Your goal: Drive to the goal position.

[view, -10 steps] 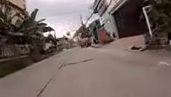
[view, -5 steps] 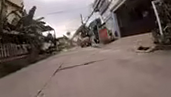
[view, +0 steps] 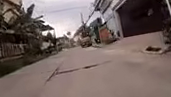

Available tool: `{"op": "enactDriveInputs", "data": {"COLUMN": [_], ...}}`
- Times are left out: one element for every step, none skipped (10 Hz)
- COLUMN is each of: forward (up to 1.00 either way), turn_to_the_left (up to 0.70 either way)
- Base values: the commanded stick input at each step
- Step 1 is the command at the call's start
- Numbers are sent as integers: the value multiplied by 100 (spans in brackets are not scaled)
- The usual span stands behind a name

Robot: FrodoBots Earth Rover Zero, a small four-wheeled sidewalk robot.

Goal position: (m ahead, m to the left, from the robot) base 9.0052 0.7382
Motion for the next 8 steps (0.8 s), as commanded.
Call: {"op": "enactDriveInputs", "data": {"forward": [100, 100, 100, 100, 100, 100, 100, 100], "turn_to_the_left": [3, 3, 3, 3, 3, 3, 3, 3]}}
